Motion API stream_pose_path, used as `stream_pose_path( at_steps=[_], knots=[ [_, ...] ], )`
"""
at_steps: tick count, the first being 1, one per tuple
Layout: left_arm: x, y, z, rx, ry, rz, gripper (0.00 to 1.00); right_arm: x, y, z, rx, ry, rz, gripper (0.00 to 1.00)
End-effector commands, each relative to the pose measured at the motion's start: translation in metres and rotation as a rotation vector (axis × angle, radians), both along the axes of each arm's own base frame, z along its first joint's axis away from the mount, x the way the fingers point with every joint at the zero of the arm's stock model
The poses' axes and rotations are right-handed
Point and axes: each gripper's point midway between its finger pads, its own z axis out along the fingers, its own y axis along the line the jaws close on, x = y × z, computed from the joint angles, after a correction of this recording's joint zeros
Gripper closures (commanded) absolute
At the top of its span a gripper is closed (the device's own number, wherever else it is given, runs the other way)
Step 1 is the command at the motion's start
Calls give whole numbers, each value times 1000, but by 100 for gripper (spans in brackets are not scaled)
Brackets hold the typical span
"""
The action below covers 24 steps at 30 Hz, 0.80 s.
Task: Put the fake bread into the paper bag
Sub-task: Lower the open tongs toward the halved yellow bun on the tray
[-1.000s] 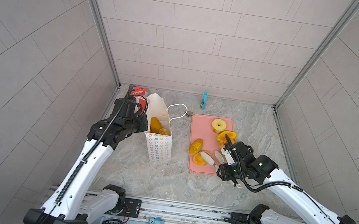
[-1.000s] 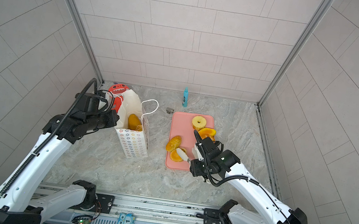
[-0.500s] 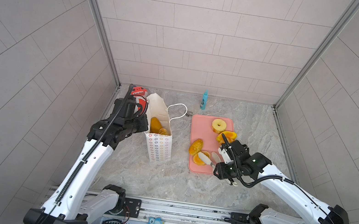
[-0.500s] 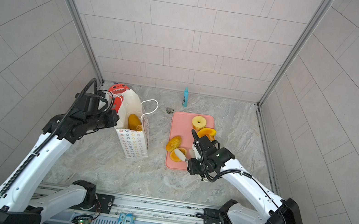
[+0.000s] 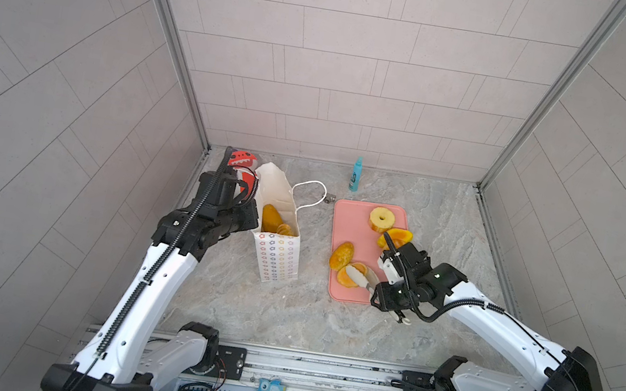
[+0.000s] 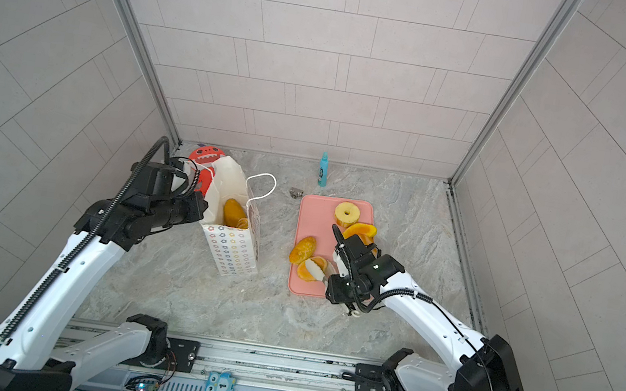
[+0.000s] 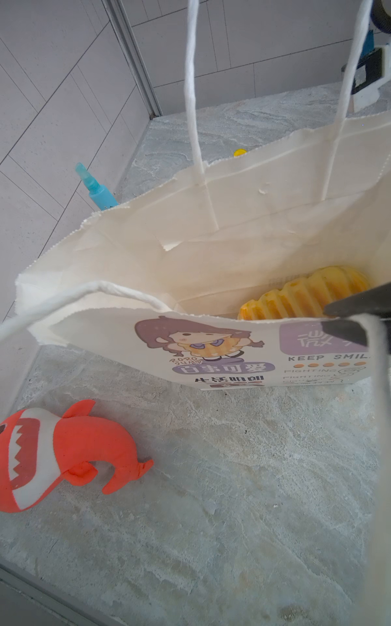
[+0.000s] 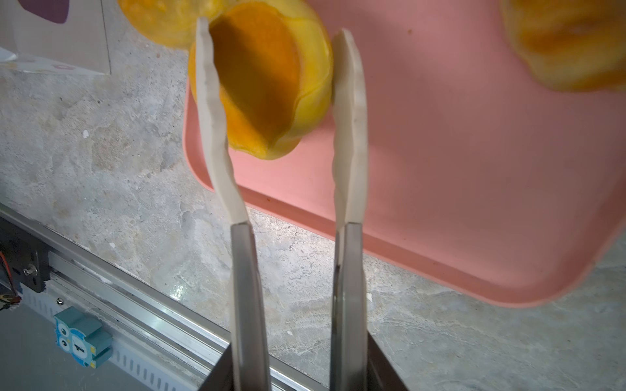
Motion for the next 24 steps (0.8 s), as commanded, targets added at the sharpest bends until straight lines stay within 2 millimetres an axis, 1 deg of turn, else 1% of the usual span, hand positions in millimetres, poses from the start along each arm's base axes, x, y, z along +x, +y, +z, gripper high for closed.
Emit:
stream_pose_path(
  at_steps=[1, 12, 17, 24],
  knots=[
    [-3, 3, -5, 7, 18, 7, 93, -1, -3, -1, 1, 4, -12, 58],
    [-2, 3, -5, 6, 17, 6, 94, 0, -15, 12, -2, -33, -26, 65],
    [-2, 2, -4, 4, 15, 4, 94, 3, -21, 22, 4, -77, -33, 66],
    [-1, 2, -4, 5, 17, 2, 94, 8, -28, 35, 6, -94, -55, 66]
  ],
)
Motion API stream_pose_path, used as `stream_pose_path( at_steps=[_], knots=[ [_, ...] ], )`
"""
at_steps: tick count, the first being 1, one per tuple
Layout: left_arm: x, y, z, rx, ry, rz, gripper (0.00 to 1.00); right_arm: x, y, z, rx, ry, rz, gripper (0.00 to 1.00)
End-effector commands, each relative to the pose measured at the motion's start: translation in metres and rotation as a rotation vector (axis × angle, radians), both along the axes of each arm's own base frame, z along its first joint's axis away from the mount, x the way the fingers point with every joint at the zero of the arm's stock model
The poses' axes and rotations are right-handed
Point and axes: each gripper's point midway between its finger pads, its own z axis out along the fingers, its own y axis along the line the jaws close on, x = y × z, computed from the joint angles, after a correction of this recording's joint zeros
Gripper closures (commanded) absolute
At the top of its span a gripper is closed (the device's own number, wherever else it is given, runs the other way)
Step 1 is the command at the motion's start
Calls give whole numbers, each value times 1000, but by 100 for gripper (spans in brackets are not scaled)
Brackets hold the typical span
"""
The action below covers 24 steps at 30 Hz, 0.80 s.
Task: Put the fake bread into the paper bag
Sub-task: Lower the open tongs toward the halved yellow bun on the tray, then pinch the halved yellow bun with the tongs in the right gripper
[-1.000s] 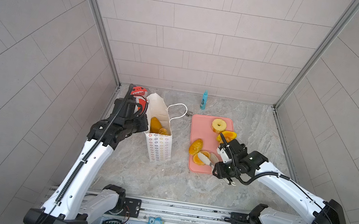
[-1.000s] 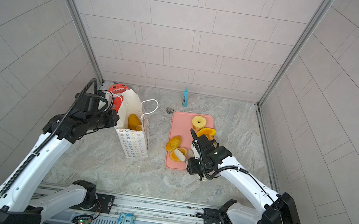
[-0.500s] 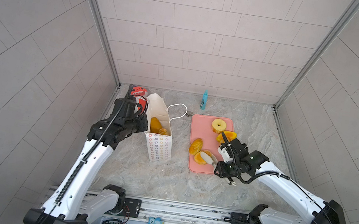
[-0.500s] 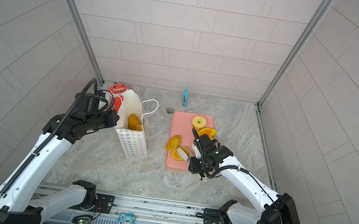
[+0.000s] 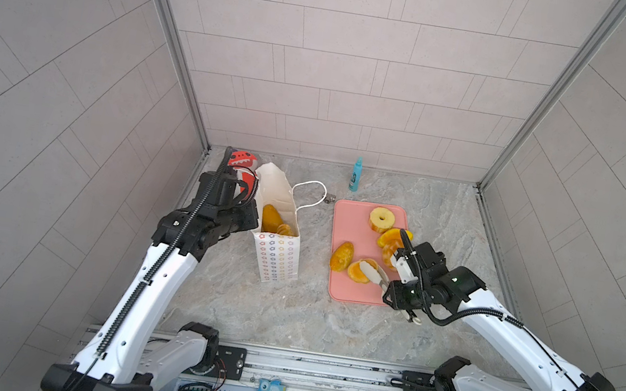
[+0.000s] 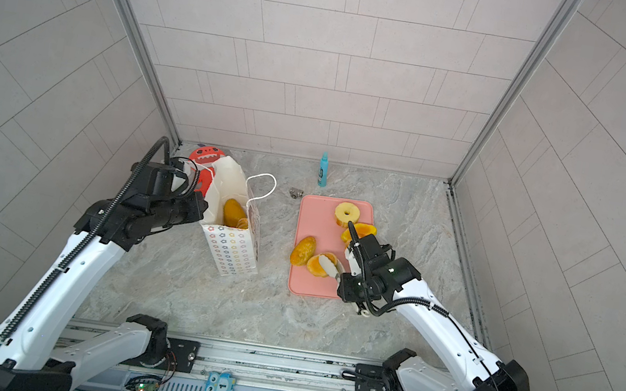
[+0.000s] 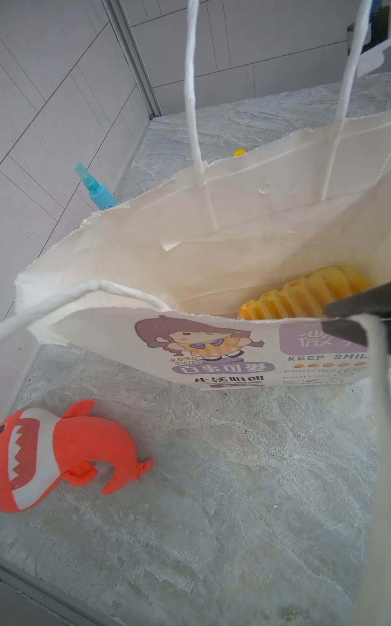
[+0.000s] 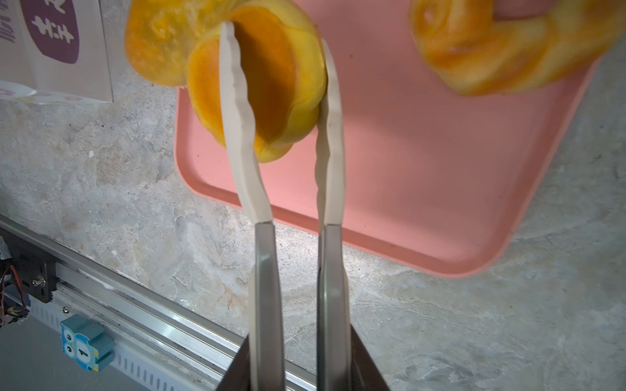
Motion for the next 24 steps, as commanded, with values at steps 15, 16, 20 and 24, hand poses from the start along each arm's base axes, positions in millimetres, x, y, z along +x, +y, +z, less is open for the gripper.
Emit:
stream_pose_path(
  at_steps=[15, 16, 20, 24],
  knots=[
    [-2, 2, -2, 5, 12, 3, 94, 30, -17, 52, 23, -128, -78, 67],
    [-3, 1, -1, 4, 11, 1, 94, 33, -17, 55, 27, -136, -84, 67],
    [-3, 2, -2, 6, 12, 3, 94, 41, -19, 68, 35, -164, -100, 67],
    [-3, 3, -1, 7, 10, 4, 94, 48, -20, 78, 40, -185, -114, 67]
  ],
)
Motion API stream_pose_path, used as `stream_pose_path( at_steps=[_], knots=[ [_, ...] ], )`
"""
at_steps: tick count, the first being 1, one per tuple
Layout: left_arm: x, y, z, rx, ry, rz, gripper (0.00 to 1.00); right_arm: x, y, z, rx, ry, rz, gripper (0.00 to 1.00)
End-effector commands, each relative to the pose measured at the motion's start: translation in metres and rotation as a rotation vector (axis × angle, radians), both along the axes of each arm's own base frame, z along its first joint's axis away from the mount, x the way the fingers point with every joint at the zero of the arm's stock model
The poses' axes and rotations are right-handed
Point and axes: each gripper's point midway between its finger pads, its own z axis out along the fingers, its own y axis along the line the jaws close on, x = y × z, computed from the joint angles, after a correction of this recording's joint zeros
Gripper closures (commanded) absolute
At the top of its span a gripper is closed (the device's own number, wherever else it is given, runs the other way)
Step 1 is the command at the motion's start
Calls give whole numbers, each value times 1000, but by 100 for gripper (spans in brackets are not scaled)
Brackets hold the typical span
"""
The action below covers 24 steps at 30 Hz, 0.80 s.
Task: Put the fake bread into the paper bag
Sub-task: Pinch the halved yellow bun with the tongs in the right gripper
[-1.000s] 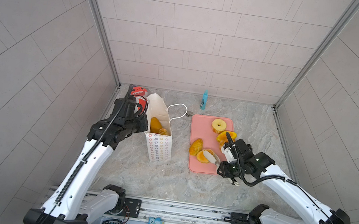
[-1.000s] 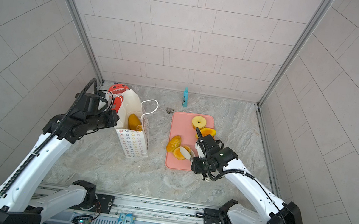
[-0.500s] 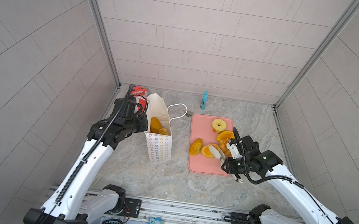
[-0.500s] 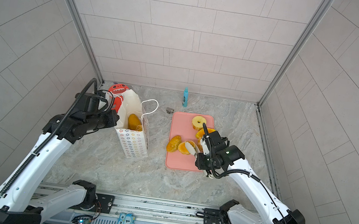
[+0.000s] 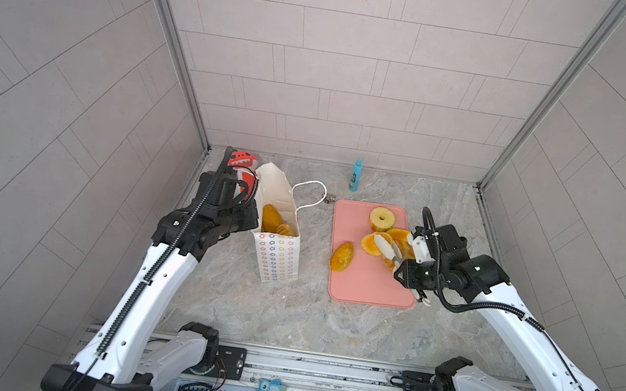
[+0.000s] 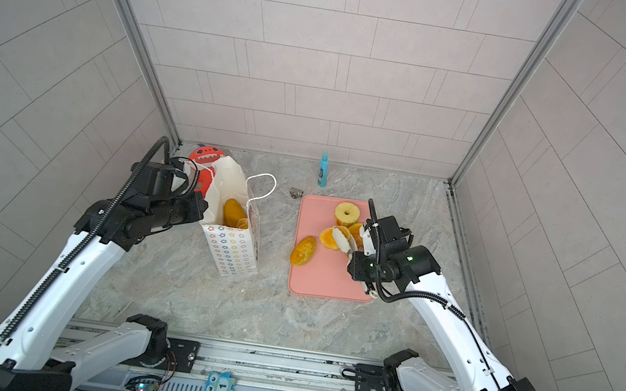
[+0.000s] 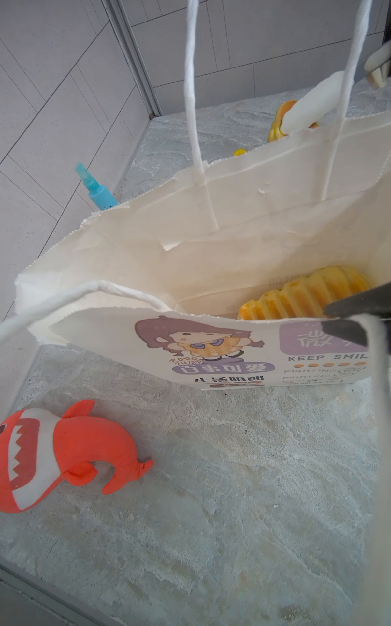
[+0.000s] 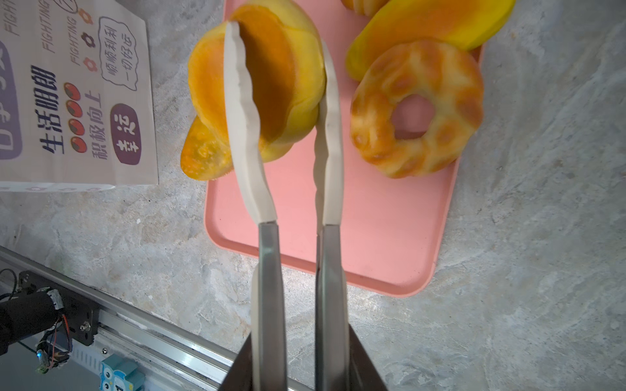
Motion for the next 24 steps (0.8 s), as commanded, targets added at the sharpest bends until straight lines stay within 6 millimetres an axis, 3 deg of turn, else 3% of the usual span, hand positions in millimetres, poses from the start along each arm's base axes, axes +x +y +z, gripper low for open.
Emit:
stream_pose_path(
  at_steps=[1, 12, 24],
  knots=[
    [-3, 3, -2, 8, 11, 6, 94, 8, -2, 17, 0, -49, -8, 67],
    [-4, 3, -3, 11, 14, 5, 94, 15, -2, 42, 10, -94, -8, 68],
    [-4, 3, -3, 9, 14, 5, 94, 21, 3, 90, 42, -176, 12, 68]
  ],
)
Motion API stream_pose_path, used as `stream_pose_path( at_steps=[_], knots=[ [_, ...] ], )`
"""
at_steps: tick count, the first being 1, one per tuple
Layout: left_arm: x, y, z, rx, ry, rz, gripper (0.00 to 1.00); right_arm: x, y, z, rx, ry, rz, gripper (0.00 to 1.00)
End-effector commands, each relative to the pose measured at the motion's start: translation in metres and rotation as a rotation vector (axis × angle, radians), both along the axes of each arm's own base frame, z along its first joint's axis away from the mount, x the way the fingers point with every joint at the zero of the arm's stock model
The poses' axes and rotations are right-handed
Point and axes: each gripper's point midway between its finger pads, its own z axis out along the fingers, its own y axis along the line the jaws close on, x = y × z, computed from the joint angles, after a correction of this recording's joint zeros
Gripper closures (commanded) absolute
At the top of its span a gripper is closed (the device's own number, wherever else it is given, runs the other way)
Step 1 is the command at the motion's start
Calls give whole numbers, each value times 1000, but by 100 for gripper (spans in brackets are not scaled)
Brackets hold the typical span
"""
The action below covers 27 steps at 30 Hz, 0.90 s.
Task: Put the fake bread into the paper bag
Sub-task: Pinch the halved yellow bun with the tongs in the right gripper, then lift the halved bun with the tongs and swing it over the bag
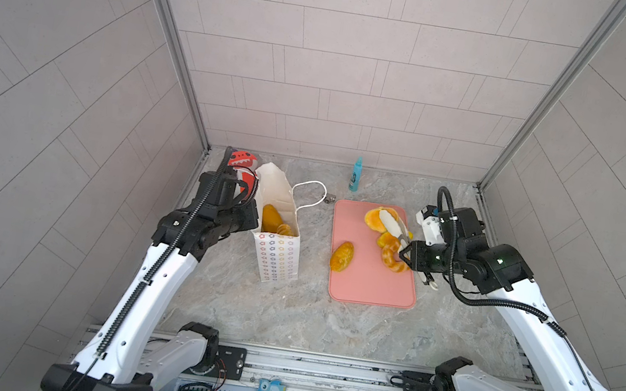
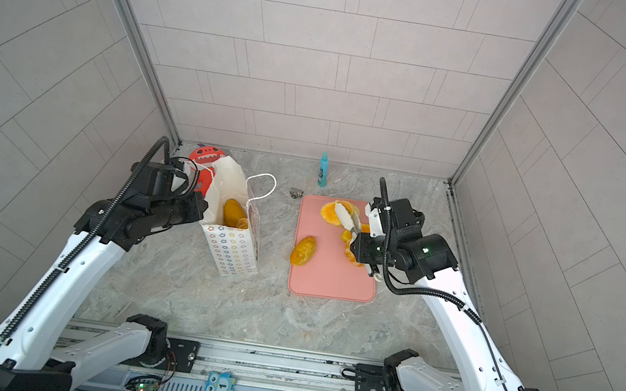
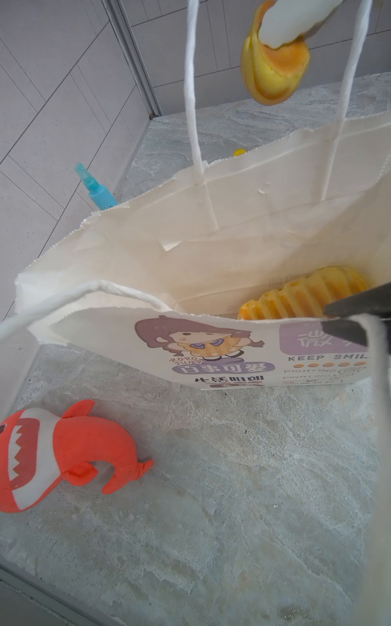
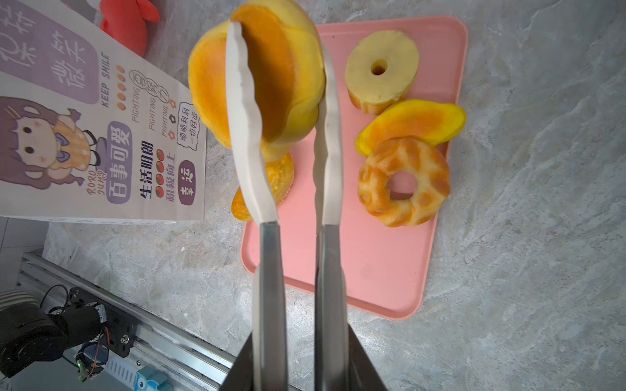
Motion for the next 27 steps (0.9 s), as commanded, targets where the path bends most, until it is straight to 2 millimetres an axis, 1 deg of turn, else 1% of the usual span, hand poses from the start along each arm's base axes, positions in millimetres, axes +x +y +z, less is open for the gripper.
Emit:
stream_pose_path(
  at_steps=[1, 9, 17, 23, 27],
  knots=[
    [-3, 3, -3, 8, 13, 6, 94, 3, 0, 21, 4, -48, 10, 68],
    [-2, 3, -4, 8, 14, 7, 94, 15, 5, 58, 29, -123, 15, 68],
    [-3, 3, -3, 7, 16, 7, 94, 32, 20, 92, 114, -188, 22, 68],
    [-3, 3, -4, 9, 18, 10, 94, 36, 30, 124, 170, -243, 52, 67],
    [-3, 4, -3, 10, 15, 12, 94, 37, 39, 140, 204, -270, 80, 67]
  ],
)
